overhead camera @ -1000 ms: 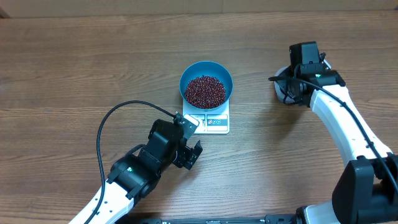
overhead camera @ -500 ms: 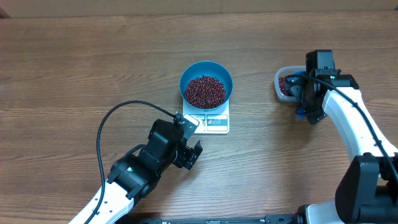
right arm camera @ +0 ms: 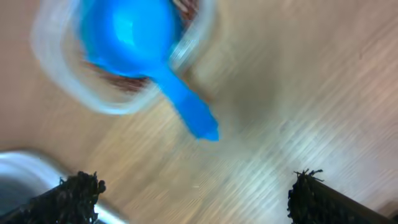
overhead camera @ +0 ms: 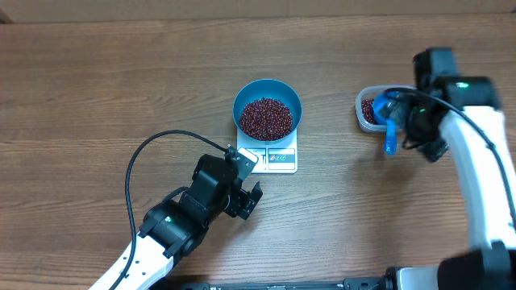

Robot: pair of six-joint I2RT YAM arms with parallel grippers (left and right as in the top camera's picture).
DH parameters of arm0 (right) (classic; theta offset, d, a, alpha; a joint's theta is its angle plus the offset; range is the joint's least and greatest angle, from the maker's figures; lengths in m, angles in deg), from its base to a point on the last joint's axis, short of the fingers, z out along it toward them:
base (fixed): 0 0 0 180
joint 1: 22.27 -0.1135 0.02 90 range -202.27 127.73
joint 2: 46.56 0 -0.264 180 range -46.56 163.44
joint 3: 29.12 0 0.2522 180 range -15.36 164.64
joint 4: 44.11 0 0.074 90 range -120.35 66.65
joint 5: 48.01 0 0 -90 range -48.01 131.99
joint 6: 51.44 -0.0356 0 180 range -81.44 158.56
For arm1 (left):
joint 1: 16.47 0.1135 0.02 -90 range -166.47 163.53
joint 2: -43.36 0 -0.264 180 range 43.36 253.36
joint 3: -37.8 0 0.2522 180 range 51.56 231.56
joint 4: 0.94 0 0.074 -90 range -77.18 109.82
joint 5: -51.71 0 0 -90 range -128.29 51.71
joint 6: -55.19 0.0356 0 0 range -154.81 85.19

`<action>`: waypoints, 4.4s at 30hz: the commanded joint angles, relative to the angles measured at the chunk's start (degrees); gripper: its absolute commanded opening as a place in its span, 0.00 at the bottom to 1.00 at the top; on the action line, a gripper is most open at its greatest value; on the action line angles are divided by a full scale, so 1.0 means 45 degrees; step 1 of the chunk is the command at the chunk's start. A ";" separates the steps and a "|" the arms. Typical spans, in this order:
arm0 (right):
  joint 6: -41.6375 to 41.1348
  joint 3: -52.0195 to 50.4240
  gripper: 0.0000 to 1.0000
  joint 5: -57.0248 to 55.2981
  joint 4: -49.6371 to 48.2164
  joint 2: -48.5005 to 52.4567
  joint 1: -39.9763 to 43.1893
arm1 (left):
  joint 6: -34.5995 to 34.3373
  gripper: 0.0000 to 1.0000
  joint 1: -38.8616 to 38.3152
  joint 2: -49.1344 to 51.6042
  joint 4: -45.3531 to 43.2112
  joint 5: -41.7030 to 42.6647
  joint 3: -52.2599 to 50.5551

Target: Scoop item into bowl and weigh 150g on scale

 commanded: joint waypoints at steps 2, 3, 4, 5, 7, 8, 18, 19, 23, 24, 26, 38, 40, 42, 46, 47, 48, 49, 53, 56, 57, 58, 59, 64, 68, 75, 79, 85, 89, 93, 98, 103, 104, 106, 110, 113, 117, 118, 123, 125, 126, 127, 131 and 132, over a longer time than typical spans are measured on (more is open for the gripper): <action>0.3949 0.2943 1.00 0.1171 0.2293 -0.1486 0.0000 | -0.0039 1.00 0.0053 0.0049 -0.0029 -0.0117 -0.0092; 0.5051 0.3376 1.00 0.1729 0.2871 -0.1715 0.0000 | -0.0039 0.99 0.0053 0.0049 -0.0034 -0.0117 -0.0092; 0.5586 0.3614 1.00 0.1953 0.3259 -0.1889 0.0000 | -0.0039 1.00 0.0053 0.0049 -0.0034 -0.0117 -0.0092; 0.5965 0.3716 1.00 0.1904 0.3449 -0.2293 0.0000 | -0.0039 1.00 0.0053 0.0049 -0.0034 -0.0117 -0.0092; 0.5945 0.3716 1.00 0.1826 0.3405 -0.2482 0.0005 | -0.0039 1.00 0.0053 0.0049 -0.0029 -0.0117 -0.0092; 0.5950 0.3716 1.00 0.1831 0.3415 -0.2526 0.0000 | -0.0039 1.00 0.0053 0.0049 -0.0034 -0.0117 -0.0092; 0.5945 0.3716 1.00 0.1831 0.3415 -0.2424 0.0000 | -0.0039 1.00 0.0053 0.0049 -0.0034 -0.0117 -0.0092; 0.5945 0.3716 1.00 0.1831 0.3415 -0.2424 0.0000 | -0.0039 1.00 0.0053 0.0049 -0.0029 -0.0117 -0.0092; 0.5945 0.3716 1.00 0.1831 0.3415 -0.2424 0.0000 | -0.0039 0.99 0.0053 0.0049 -0.0034 -0.0117 -0.0092; 0.5945 0.3716 1.00 0.1831 0.3415 -0.2424 0.0000 | -0.0039 0.99 0.0053 0.0049 -0.0034 -0.0117 -0.0092; 0.5945 0.3716 1.00 0.1831 0.3415 -0.2424 0.0000 | -0.0039 1.00 0.0053 0.0049 -0.0034 -0.0117 -0.0092; 0.5945 0.3716 1.00 0.1831 0.3415 -0.2424 0.0000 | -0.0039 1.00 0.0053 0.0049 -0.0029 -0.0117 -0.0092; 0.5945 0.3716 1.00 0.1831 0.3415 -0.2424 0.0000 | -0.0039 1.00 0.0053 0.0049 -0.0034 -0.0117 -0.0092; 0.5945 0.3716 1.00 0.1831 0.3415 -0.2424 0.0000 | -0.0039 1.00 0.0053 0.0049 -0.0034 -0.0117 -0.0092; 0.5945 0.3716 1.00 0.1831 0.3415 -0.2424 0.0000 | -0.0039 1.00 0.0053 0.0049 -0.0029 -0.0117 -0.0092; 0.5945 0.3711 1.00 0.1831 0.3415 -0.2424 0.0000 | -0.0039 1.00 0.0053 0.0049 -0.0029 -0.0117 -0.0092; 0.5945 0.3716 1.00 0.1831 0.3415 -0.2424 0.0000 | -0.0039 1.00 0.0053 0.0049 -0.0034 -0.0117 -0.0092; 0.5945 0.3716 1.00 0.1831 0.3415 -0.2424 0.0000 | -0.0039 1.00 0.0053 0.0049 -0.0034 -0.0117 -0.0092; 0.5945 0.3716 1.00 0.1831 0.3415 -0.2424 0.0000 | -0.0039 0.99 0.0053 0.0049 -0.0029 -0.0117 -0.0092; 0.5945 0.3716 1.00 0.1831 0.3415 -0.2424 0.0000 | -0.0039 1.00 0.0053 0.0049 -0.0034 -0.0117 -0.0092; 0.5945 0.3716 1.00 0.1831 0.3415 -0.2424 0.0000 | -0.0039 1.00 0.0053 0.0049 -0.0034 -0.0117 -0.0092; 0.5945 0.3716 1.00 0.1831 0.3415 -0.2424 0.0000 | -0.0039 1.00 0.0053 0.0049 -0.0034 -0.0117 -0.0092; 0.5945 0.3716 1.00 0.1831 0.3415 -0.2424 0.0000 | -0.0039 1.00 0.0053 0.0049 -0.0029 -0.0117 -0.0092; 0.5945 0.3716 1.00 0.1831 0.3415 -0.2424 0.0000 | -0.0039 1.00 0.0058 0.0039 0.0199 -0.0117 -0.0092; 0.5945 0.3716 1.00 0.1831 0.3415 -0.2424 0.0000 | -0.0039 1.00 0.0073 0.0039 0.0296 -0.0117 -0.0092; 0.5945 0.3716 1.00 0.1831 0.3415 -0.2424 0.0000 | -0.0097 1.00 0.1744 -0.0452 0.0641 0.1219 -0.0131; 0.5945 0.3716 1.00 0.1831 0.3415 -0.2424 0.0000 | -0.0092 0.99 0.2681 -0.1292 0.0622 0.1987 -0.0510; 0.5945 0.3716 1.00 0.1831 0.3415 -0.2424 0.0000 | -0.0087 1.00 0.3332 -0.3240 -0.0340 0.2113 -0.1851; 0.5945 0.3716 1.00 0.1831 0.3415 -0.2424 0.0000 | -0.0097 1.00 0.3959 -0.5017 -0.2443 0.3041 -0.3769; 0.5945 0.3716 1.00 0.1831 0.3415 -0.2424 0.0000 | -0.0087 1.00 0.4619 -0.6785 -0.4323 0.3959 -0.5333; 0.5945 0.3716 1.00 0.1831 0.3415 -0.2424 0.0000 | -0.0078 0.99 0.5610 -0.9131 -0.6620 0.4629 -0.6829; 0.5945 0.3716 1.00 0.1831 0.3415 -0.2424 0.0000 | 0.0253 1.00 0.6232 -1.0992 -0.7698 0.4648 -0.8063; 0.5945 0.3716 1.00 0.1831 0.3415 -0.2424 0.0000 | 0.0253 1.00 0.6319 -1.1205 -0.7698 0.4658 -0.8204; 0.5945 0.3716 1.00 0.1831 0.3415 -0.2424 0.0000 | 0.0306 1.00 0.6562 -1.1623 -0.7281 0.4663 -0.8184; 0.5945 0.3716 1.00 0.1831 0.3415 -0.2424 0.0000 | 0.0772 0.99 0.6921 -1.2157 -0.7043 0.4881 -0.8184; 0.5945 0.3716 1.00 0.1831 0.3415 -0.2424 0.0000 | 0.1734 0.99 0.7077 -1.2726 -0.6212 0.5299 -0.8184; 0.5945 0.3716 1.00 0.1831 0.3415 -0.2424 0.0000 | 0.1972 0.99 0.7193 -1.2998 -0.5260 0.5294 -0.8184; 0.5945 0.3716 1.00 0.1831 0.3415 -0.2424 0.0000 | 0.1977 1.00 0.7223 -1.2998 -0.5066 0.5270 -0.8184; 0.5945 0.3716 1.00 0.1831 0.3415 -0.2424 0.0000 | 0.2254 1.00 0.7320 -1.2998 -0.4741 0.5110 -0.8184; 0.5945 0.3716 1.00 0.1831 0.3415 -0.2424 0.0000 | 0.2249 1.00 0.7320 -1.2998 -0.4726 0.4896 -0.8189; 0.5945 0.3716 1.00 0.1831 0.3415 -0.2424 0.0000 | 0.2244 1.00 0.7320 -1.2998 -0.4721 0.4828 -0.8189; 0.5945 0.3716 1.00 0.1831 0.3415 -0.2424 0.0000 | 0.2220 0.99 0.7320 -1.2998 -0.4702 0.4707 -0.8189; 0.5945 0.3711 1.00 0.1831 0.3415 -0.2424 0.0000 | 0.1627 1.00 0.7329 -1.2998 -0.4629 0.3871 -0.8189; 0.5945 0.3716 1.00 0.1831 0.3415 -0.2424 0.0000 | 0.1447 0.99 0.7329 -1.2998 -0.4590 0.3623 -0.8189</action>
